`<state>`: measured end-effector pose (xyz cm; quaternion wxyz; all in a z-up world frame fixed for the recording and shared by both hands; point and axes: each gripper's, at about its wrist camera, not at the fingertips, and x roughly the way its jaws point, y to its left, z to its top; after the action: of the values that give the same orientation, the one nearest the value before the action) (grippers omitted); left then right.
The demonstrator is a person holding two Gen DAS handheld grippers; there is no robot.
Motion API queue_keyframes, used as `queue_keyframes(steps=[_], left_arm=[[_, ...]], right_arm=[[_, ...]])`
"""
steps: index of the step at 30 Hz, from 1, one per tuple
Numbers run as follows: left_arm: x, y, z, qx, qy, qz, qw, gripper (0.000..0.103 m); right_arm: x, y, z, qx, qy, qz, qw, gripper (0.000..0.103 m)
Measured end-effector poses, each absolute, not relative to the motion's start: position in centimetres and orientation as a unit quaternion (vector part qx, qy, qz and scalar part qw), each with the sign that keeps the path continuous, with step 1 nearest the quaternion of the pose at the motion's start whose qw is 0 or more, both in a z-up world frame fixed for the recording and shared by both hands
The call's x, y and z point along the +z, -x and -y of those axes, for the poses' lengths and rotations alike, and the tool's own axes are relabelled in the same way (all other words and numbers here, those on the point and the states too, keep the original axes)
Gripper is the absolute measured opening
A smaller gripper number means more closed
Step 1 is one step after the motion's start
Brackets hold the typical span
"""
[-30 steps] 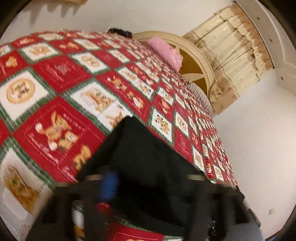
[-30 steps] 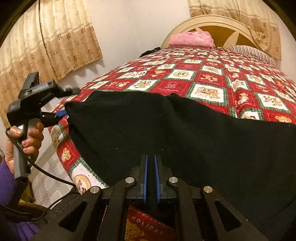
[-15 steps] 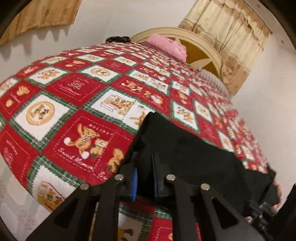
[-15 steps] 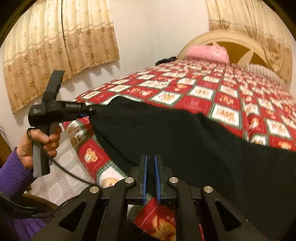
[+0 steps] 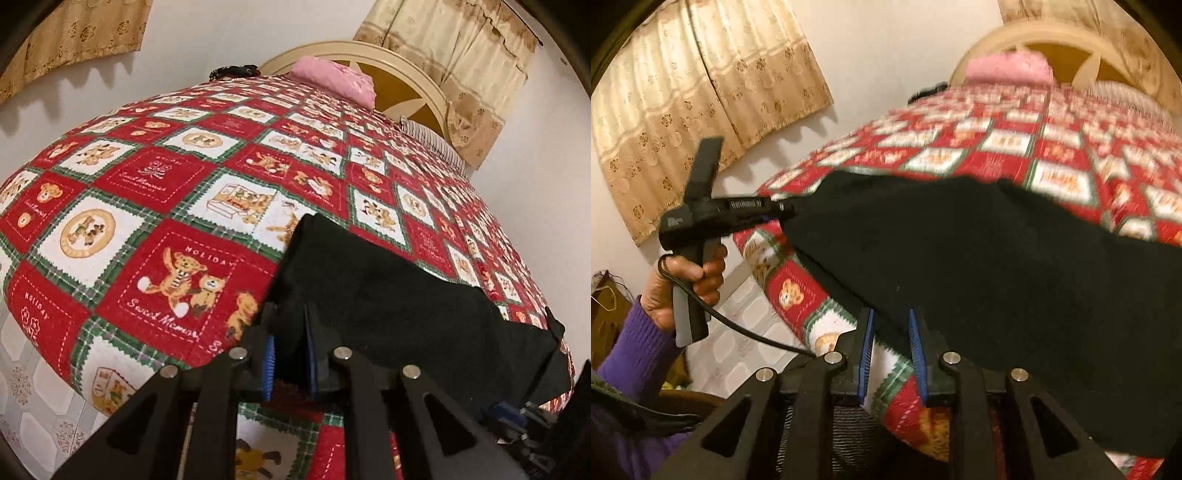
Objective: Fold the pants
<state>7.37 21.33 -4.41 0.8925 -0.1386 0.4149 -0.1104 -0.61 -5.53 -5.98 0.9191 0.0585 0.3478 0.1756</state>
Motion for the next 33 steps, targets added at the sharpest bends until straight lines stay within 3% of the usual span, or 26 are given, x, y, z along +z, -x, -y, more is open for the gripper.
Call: queue_keyframes(steps=[1,3,10,11,15,22,25,26,28,29,30,33], left_arm=[[-4.4,-7.4,-21.3,-0.109,0.141,-0.416,0.892,0.016],[-4.4,-7.3,-21.4,-0.108,0.148,-0.416,0.891,0.016],[-4.3,-7.5,-21.4,-0.108,0.15,-0.42,0.888,0.016],[-4.3,-7.6,-21.4,-0.108,0.151,-0.42,0.888,0.016],[-4.1,-7.8,-21.4,-0.11,0.153,-0.418,0.889,0.016],[-4.1,-7.2,-21.7,-0.108,0.142,-0.417,0.891,0.016],[-4.9,-7.2,-22.0,-0.102,0.146,-0.423,0.889,0.021],[-4.8,-7.0,-22.1,-0.1,0.149,-0.42,0.889,0.023],[-4.1,-6.7,-22.6,-0.074,0.147,-0.412,0.896,0.034],[-3.5,-6.4,-23.0,-0.043,0.136,-0.4,0.905,0.042],[-2.9,-6.2,-23.3,-0.023,0.127,-0.389,0.912,0.049],[-0.7,-5.4,-23.6,-0.001,0.112,-0.348,0.931,0.049]], right_arm=[[-5.6,0.9,5.4,0.167,-0.041,-0.335,0.926,0.027],[-5.5,0.7,5.1,0.16,-0.023,-0.33,0.93,0.047],[-7.7,-0.8,2.8,0.135,0.058,-0.34,0.929,0.049],[-7.8,-0.7,2.4,0.126,0.079,-0.334,0.931,0.043],[-7.2,-1.1,2.9,0.118,0.062,-0.344,0.929,0.005],[-6.8,0.9,1.0,0.13,0.104,-0.345,0.924,0.005],[-8.0,1.1,0.9,0.12,0.11,-0.334,0.929,0.006],[-8.0,1.1,0.9,0.121,0.111,-0.334,0.928,0.009],[-7.6,1.0,0.9,0.137,0.112,-0.343,0.923,0.03],[-7.3,1.0,1.1,0.148,0.104,-0.348,0.92,0.051],[-6.7,1.3,1.6,0.157,0.091,-0.346,0.92,0.062],[-3.7,1.9,4.1,0.169,0.041,-0.309,0.935,0.064]])
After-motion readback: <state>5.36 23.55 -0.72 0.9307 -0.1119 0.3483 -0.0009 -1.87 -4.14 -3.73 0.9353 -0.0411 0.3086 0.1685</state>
